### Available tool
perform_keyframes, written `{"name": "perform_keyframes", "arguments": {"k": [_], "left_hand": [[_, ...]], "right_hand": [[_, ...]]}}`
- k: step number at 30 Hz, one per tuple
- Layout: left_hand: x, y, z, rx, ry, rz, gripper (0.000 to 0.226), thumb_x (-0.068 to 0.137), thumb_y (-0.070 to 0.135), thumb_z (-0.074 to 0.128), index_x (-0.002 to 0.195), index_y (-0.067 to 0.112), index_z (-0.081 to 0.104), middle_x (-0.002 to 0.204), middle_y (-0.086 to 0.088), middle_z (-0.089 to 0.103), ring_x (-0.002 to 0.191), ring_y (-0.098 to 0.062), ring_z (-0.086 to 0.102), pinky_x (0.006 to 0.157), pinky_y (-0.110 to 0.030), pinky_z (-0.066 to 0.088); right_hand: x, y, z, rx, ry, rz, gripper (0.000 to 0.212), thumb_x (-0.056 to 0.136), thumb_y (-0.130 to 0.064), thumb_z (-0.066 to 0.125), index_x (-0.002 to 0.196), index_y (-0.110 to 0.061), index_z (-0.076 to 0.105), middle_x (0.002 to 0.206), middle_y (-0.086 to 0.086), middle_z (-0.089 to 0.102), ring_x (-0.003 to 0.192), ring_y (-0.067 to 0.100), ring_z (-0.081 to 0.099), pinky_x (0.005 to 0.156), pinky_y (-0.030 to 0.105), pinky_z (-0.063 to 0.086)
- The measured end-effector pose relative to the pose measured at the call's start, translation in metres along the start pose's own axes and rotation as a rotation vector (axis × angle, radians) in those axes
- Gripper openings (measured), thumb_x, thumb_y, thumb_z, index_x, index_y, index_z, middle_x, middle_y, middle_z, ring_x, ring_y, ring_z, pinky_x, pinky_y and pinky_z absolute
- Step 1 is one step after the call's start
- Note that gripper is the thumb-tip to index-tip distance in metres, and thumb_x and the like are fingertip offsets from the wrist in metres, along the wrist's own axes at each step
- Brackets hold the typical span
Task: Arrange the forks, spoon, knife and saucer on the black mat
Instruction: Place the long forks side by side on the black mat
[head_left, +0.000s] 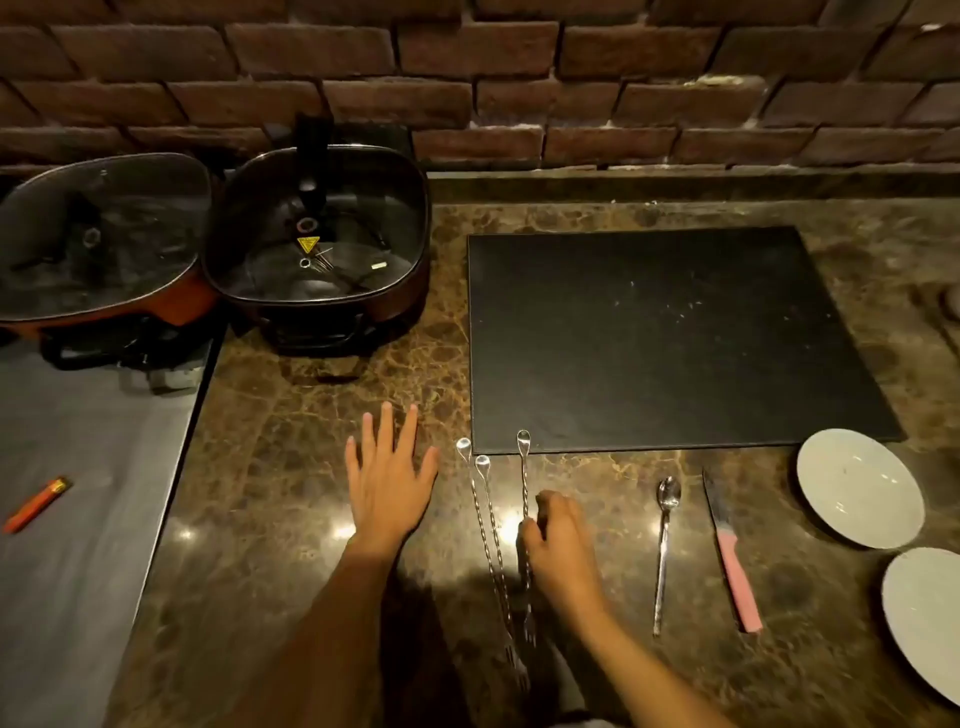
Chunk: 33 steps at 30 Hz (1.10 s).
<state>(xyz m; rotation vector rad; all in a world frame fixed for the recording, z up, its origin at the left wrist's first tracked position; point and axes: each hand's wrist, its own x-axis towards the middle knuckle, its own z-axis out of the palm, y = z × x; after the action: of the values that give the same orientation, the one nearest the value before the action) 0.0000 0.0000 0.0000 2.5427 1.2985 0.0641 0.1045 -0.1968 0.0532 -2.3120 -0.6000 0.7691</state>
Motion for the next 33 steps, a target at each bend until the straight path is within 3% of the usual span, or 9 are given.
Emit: {"name": "perform_keyframes", "arguments": {"k": [2, 4, 13, 18, 23, 26, 29, 33], "left_hand": [[0.018, -0.001, 0.000, 0.036, 0.012, 0.024, 0.063, 0.104, 0.053, 0.036, 0.161, 0.030, 0.027, 0.170, -0.008, 0.023, 0.157, -0.034, 0.016, 0.124, -0.058, 0.016], [0.035, -0.001, 0.001, 0.064, 0.000, 0.046, 0.063, 0.104, 0.054, 0.030, 0.162, 0.032, 0.025, 0.170, -0.009, 0.024, 0.157, -0.035, 0.016, 0.124, -0.059, 0.017], [0.063, -0.004, 0.020, 0.117, 0.017, 0.090, 0.064, 0.101, 0.062, 0.019, 0.160, 0.038, 0.015, 0.170, -0.002, 0.020, 0.158, -0.031, 0.013, 0.125, -0.058, 0.010], [0.061, -0.006, 0.024, 0.129, 0.124, 0.127, 0.062, 0.101, 0.057, 0.031, 0.158, 0.035, 0.032, 0.166, -0.005, 0.032, 0.155, -0.033, 0.024, 0.122, -0.059, 0.019], [0.062, -0.008, 0.027, 0.130, 0.154, 0.144, 0.061, 0.101, 0.055, 0.034, 0.158, 0.034, 0.032, 0.166, -0.006, 0.032, 0.155, -0.034, 0.025, 0.122, -0.059, 0.018], [0.062, -0.009, 0.028, 0.130, 0.174, 0.162, 0.060, 0.101, 0.053, 0.036, 0.158, 0.032, 0.035, 0.165, -0.009, 0.035, 0.154, -0.035, 0.027, 0.121, -0.060, 0.019], [0.062, -0.009, 0.026, 0.123, 0.211, 0.189, 0.057, 0.103, 0.050, 0.038, 0.156, 0.028, 0.041, 0.163, -0.012, 0.038, 0.152, -0.038, 0.031, 0.120, -0.062, 0.023], [0.062, -0.008, 0.023, 0.112, 0.200, 0.195, 0.058, 0.103, 0.050, 0.038, 0.156, 0.027, 0.041, 0.163, -0.012, 0.039, 0.152, -0.038, 0.032, 0.120, -0.062, 0.024]], "right_hand": [[0.007, -0.006, 0.003, -0.019, 0.044, 0.024, 0.008, 0.092, -0.021, 0.049, 0.100, -0.021, 0.049, 0.099, -0.001, 0.049, 0.084, 0.015, 0.048, 0.076, 0.034, 0.041], [0.006, -0.011, 0.005, -0.067, 0.037, 0.034, 0.005, 0.091, -0.017, 0.049, 0.091, -0.021, 0.045, 0.095, -0.002, 0.047, 0.083, 0.019, 0.047, 0.075, 0.037, 0.042], [0.016, -0.020, 0.013, -0.343, 0.037, 0.045, 0.025, 0.085, 0.007, 0.043, 0.096, -0.013, 0.053, 0.094, 0.004, 0.058, 0.085, 0.025, 0.055, 0.074, 0.039, 0.048], [0.022, -0.023, 0.015, -0.328, 0.039, 0.052, 0.019, 0.085, 0.003, 0.051, 0.091, -0.013, 0.057, 0.085, 0.000, 0.060, 0.074, 0.019, 0.057, 0.064, 0.031, 0.049], [0.044, -0.031, 0.007, -0.204, 0.098, 0.085, 0.008, 0.086, -0.005, 0.057, 0.085, -0.013, 0.057, 0.078, -0.002, 0.059, 0.071, 0.016, 0.058, 0.063, 0.034, 0.053], [0.073, -0.044, -0.004, -0.144, 0.148, 0.076, 0.013, 0.084, -0.003, 0.058, 0.081, -0.015, 0.056, 0.071, -0.007, 0.057, 0.067, 0.011, 0.056, 0.055, 0.026, 0.050], [0.110, -0.058, -0.017, -0.168, 0.185, 0.063, 0.005, 0.085, -0.004, 0.056, 0.083, -0.007, 0.059, 0.074, 0.003, 0.060, 0.071, 0.023, 0.059, 0.059, 0.036, 0.049], [0.149, -0.075, -0.028, -0.219, 0.227, 0.045, 0.004, 0.088, -0.005, 0.057, 0.089, -0.005, 0.061, 0.071, 0.000, 0.047, 0.072, 0.028, 0.056, 0.056, 0.027, 0.036]]}}
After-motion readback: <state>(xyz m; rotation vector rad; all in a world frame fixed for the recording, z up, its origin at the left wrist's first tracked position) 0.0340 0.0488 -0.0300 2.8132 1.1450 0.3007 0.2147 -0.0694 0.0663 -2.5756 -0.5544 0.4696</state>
